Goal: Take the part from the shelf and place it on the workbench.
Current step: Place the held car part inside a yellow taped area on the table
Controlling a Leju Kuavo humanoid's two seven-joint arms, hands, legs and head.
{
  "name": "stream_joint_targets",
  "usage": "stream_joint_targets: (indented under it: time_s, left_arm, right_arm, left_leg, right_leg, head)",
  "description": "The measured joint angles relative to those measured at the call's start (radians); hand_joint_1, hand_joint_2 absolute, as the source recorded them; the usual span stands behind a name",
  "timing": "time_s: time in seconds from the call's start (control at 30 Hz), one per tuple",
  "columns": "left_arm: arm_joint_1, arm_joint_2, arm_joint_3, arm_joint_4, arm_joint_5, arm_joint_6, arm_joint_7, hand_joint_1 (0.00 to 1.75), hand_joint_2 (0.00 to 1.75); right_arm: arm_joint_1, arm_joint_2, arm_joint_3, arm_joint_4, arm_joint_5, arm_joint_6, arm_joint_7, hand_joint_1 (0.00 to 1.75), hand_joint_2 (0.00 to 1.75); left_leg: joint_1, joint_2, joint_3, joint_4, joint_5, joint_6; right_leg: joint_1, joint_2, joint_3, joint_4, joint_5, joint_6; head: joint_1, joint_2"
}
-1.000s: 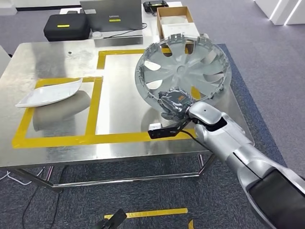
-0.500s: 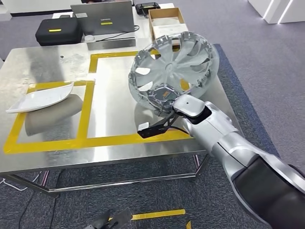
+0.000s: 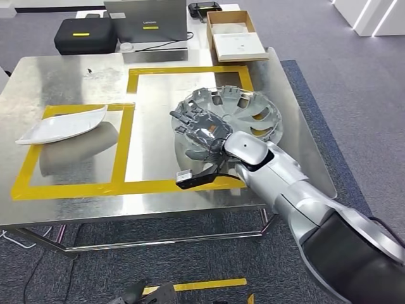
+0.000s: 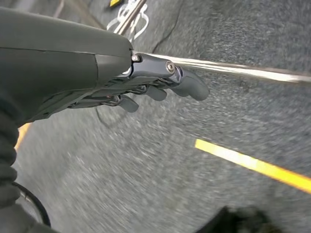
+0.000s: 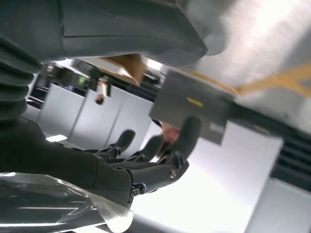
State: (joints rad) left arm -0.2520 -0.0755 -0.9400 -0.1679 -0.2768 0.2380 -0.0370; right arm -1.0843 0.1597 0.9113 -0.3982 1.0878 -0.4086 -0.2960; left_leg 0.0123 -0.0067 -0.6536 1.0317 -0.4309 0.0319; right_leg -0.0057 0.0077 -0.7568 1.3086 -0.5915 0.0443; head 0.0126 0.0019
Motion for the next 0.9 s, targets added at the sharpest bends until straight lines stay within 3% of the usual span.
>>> stream_joint_targets:
  time_s: [0.07, 0.13, 0.2, 0.3, 0.37, 0.4, 0.5, 0.57, 0.63, 0.7, 0.73, 0.83, 0.87, 0.9]
  left_arm:
    - [-0.003, 0.003, -0.026, 0.0, -0.025, -0.008, 0.013, 0.0, 0.0]
    - [-0.008, 0.008, -0.059, 0.0, -0.05, -0.016, 0.028, 0.0, 0.0]
    - [-0.009, 0.01, -0.07, 0.0, -0.056, -0.02, 0.031, 0.0, 0.0]
    - [-0.009, 0.015, -0.079, 0.0, -0.06, -0.031, 0.042, 0.0, 0.0]
    - [-0.009, 0.019, -0.081, 0.0, -0.065, -0.033, 0.05, 0.0, 0.0]
    - [-0.008, 0.022, -0.081, 0.0, -0.068, -0.03, 0.052, 0.0, 0.0]
    - [-0.002, 0.031, -0.084, 0.0, -0.08, -0.018, 0.057, 0.0, 0.0]
    - [0.013, 0.037, -0.089, 0.0, -0.09, -0.012, 0.06, 0.0, 0.0]
    - [0.042, 0.045, -0.098, 0.0, -0.105, -0.006, 0.063, 0.0, 0.0]
    - [0.074, 0.058, -0.104, 0.0, -0.094, 0.002, 0.072, 0.0, 0.0]
    - [0.089, 0.064, -0.099, 0.001, -0.065, 0.015, 0.077, 0.0, 0.0]
    - [0.124, 0.087, -0.023, 0.002, 0.13, 0.091, 0.064, 0.0, 0.0]
    - [0.136, 0.094, 0.022, 0.003, 0.2, 0.117, 0.055, 0.0, 0.0]
    - [0.148, 0.102, 0.07, 0.005, 0.253, 0.137, 0.048, 0.0, 0.0]
  right_arm:
    - [0.006, 0.018, -0.013, -0.039, -0.002, -0.022, -0.006, 0.0, 0.0]
    - [0.014, 0.04, -0.03, -0.093, -0.003, -0.042, -0.011, 0.0, 0.0]
    - [0.016, 0.046, -0.038, -0.115, -0.005, -0.046, -0.022, 0.0, 0.0]
    - [0.024, 0.057, -0.045, -0.15, -0.013, -0.059, -0.053, 0.0, 0.0]
    - [0.04, 0.063, -0.046, -0.194, 0.006, -0.052, -0.045, 0.0, 0.0]
    - [0.049, 0.064, -0.045, -0.222, 0.017, -0.045, -0.032, 0.0, 0.0]
    - [0.08, 0.062, -0.045, -0.343, 0.019, -0.023, 0.013, 0.0, 0.0]
    - [0.13, 0.044, -0.05, -0.461, -0.007, -0.019, 0.043, 0.0, 0.0]
    - [0.221, 0.007, -0.071, -0.596, -0.076, -0.047, 0.044, 0.0, 0.0]
    - [0.331, -0.037, -0.12, -0.722, -0.213, -0.089, -0.008, 0.0, 0.0]
    - [0.39, -0.058, -0.154, -0.781, -0.312, -0.094, -0.06, 0.0, 0.0]
    - [0.616, -0.106, -0.277, -0.977, -0.638, -0.035, -0.267, 0.0, 0.0]
    - [0.701, -0.118, -0.321, -1.048, -0.718, -0.008, -0.32, 0.0, 0.0]
    - [0.779, -0.128, -0.363, -1.118, -0.777, 0.018, -0.354, 0.0, 0.0]
  left_leg:
    - [-0.002, 0.001, 0.004, 0.002, -0.003, -0.01]
    - [-0.003, 0.001, 0.006, 0.005, -0.007, -0.028]
    - [-0.002, 0.002, -0.004, 0.031, -0.027, -0.041]
    - [-0.001, 0.003, -0.073, 0.201, -0.114, -0.052]
    - [0.0, 0.003, -0.106, 0.283, -0.14, -0.053]
    - [0.0, 0.003, -0.098, 0.27, -0.126, -0.052]
    - [-0.001, 0.003, -0.002, 0.083, -0.04, -0.044]
    - [-0.003, 0.002, 0.034, 0.012, -0.024, -0.039]
    - [-0.003, 0.0, 0.037, 0.005, -0.022, -0.033]
    - [0.001, -0.001, 0.035, 0.0, -0.013, -0.019]
    - [0.003, 0.0, 0.032, -0.003, -0.008, -0.012]
    - [0.003, 0.0, 0.014, -0.004, 0.004, 0.0]
    - [0.003, 0.0, 0.006, -0.004, 0.009, 0.001]
    - [0.003, 0.0, -0.002, -0.003, 0.015, 0.001]
  right_leg:
    - [0.0, -0.002, 0.061, -0.134, 0.063, -0.005]
    - [0.0, -0.005, 0.131, -0.274, 0.121, -0.021]
    - [-0.002, -0.006, 0.143, -0.287, 0.121, -0.038]
    - [-0.003, -0.004, 0.147, -0.288, 0.124, -0.051]
    - [-0.002, -0.003, 0.147, -0.287, 0.126, -0.052]
    - [-0.002, -0.003, 0.147, -0.286, 0.126, -0.052]
    - [0.001, -0.001, 0.146, -0.284, 0.125, -0.049]
    - [0.005, -0.001, 0.143, -0.284, 0.127, -0.041]
    - [0.007, -0.003, 0.144, -0.288, 0.13, -0.032]
    - [0.007, -0.005, 0.137, -0.272, 0.104, -0.02]
    - [0.006, -0.004, 0.125, -0.241, 0.072, -0.014]
    - [0.004, -0.004, 0.074, -0.069, -0.045, -0.003]
    - [0.004, -0.004, 0.072, -0.033, -0.059, -0.002]
    - [0.004, -0.005, 0.085, -0.03, -0.055, -0.002]
  head:
    - [-0.001, 0.0]
    - [-0.002, 0.0]
    - [-0.005, 0.0]
    - [-0.011, 0.0]
    - [-0.012, 0.0]
    - [-0.012, 0.0]
    - [-0.012, 0.0]
    - [-0.012, 0.0]
    - [-0.012, 0.0]
    - [-0.01, 0.0]
    - [-0.009, 0.0]
    - [-0.006, 0.0]
    - [-0.006, 0.0]
    - [-0.006, 0.0]
